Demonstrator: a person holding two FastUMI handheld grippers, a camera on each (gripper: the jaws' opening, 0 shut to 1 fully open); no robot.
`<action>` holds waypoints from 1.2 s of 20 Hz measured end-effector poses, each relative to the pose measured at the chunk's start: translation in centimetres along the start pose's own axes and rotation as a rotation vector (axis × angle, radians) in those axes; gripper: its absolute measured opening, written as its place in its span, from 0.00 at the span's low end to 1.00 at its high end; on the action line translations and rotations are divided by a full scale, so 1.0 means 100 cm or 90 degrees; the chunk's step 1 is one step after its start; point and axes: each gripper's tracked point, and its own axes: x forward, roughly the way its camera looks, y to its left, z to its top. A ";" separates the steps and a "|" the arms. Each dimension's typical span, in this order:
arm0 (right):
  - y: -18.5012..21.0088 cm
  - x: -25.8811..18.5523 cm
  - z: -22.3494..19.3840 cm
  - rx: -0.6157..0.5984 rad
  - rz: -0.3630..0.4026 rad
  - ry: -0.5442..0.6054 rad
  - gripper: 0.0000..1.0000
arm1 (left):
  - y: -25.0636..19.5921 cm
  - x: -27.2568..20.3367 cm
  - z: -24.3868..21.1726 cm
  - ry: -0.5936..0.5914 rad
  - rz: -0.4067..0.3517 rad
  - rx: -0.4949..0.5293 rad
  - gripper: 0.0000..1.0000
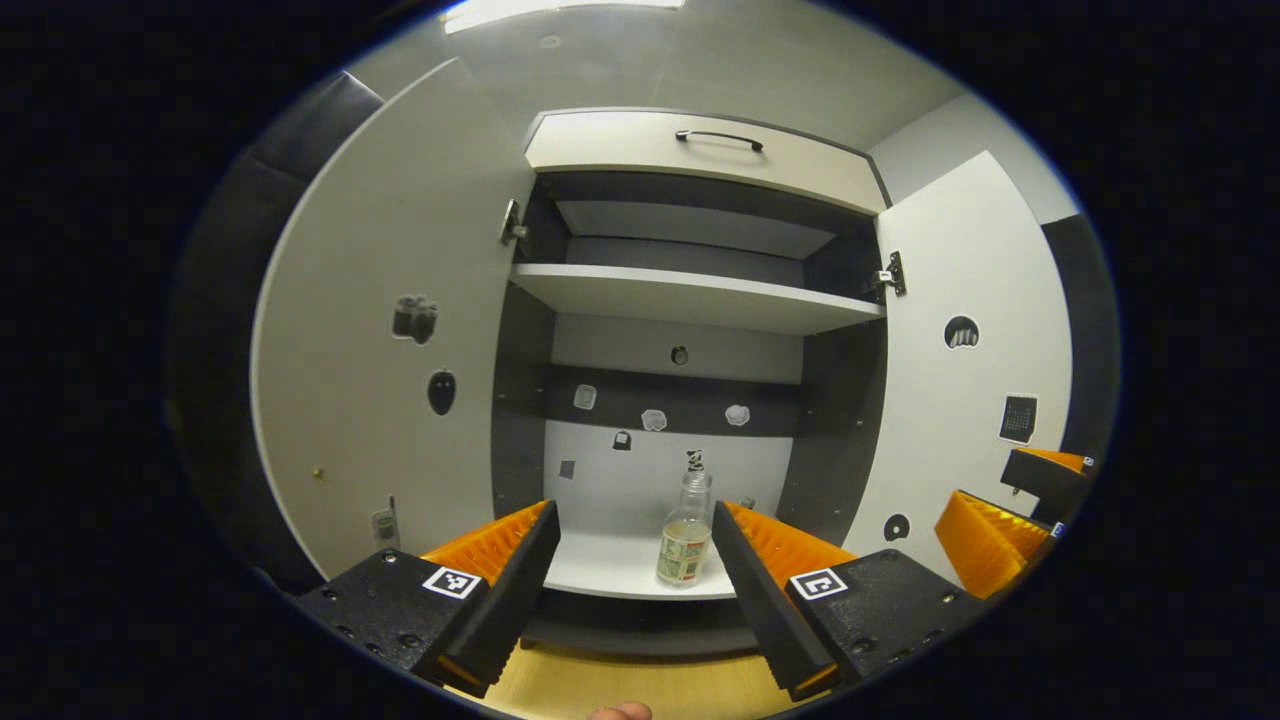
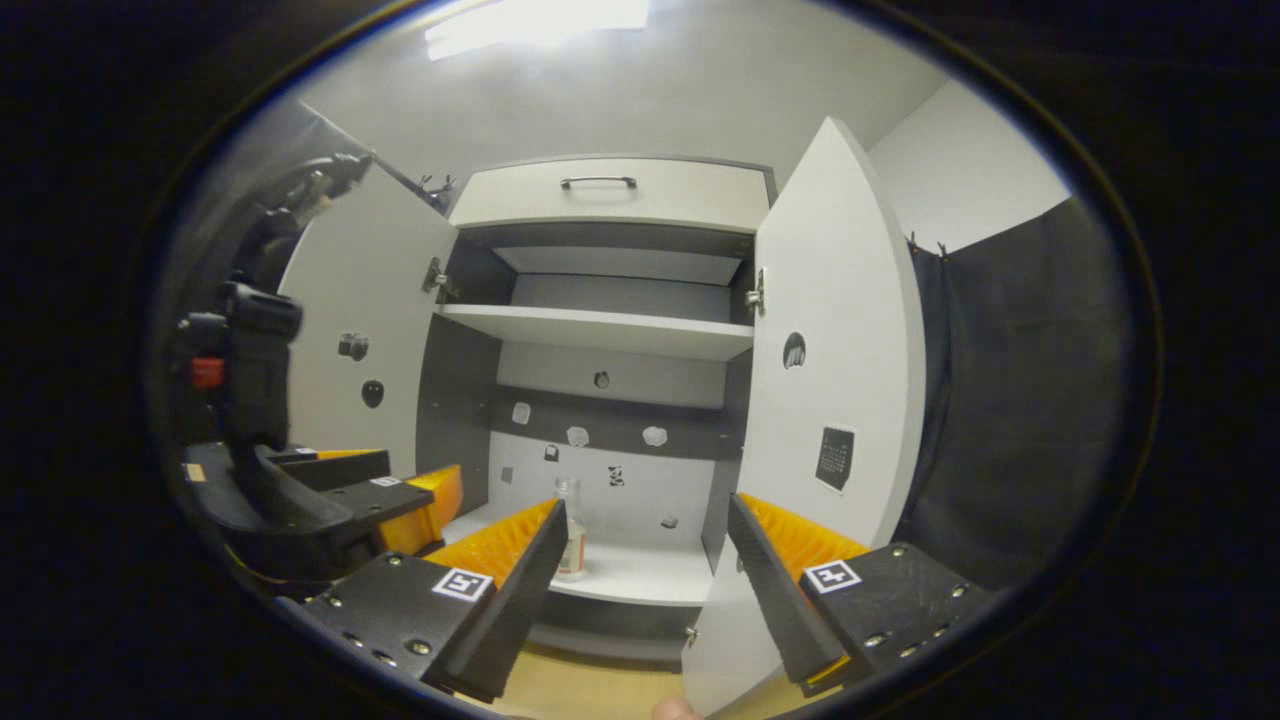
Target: Grasp the bottle in the cabinet with the left hand and place it on the coaster, then close the right door with the right hand and the left door with the left hand.
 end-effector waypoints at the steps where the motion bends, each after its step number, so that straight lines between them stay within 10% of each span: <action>1: -0.002 -0.001 0.000 -0.002 -0.006 -0.002 0.97 | -0.004 0.012 -0.002 0.001 -0.008 0.002 0.96; 14: -0.019 -0.008 0.004 0.005 -0.047 -0.014 0.97 | -0.046 0.165 -0.074 0.079 -0.071 0.022 0.99; 24: -0.041 -0.015 0.002 0.003 -0.087 -0.010 0.98 | -0.050 0.197 -0.095 0.109 -0.064 0.029 0.48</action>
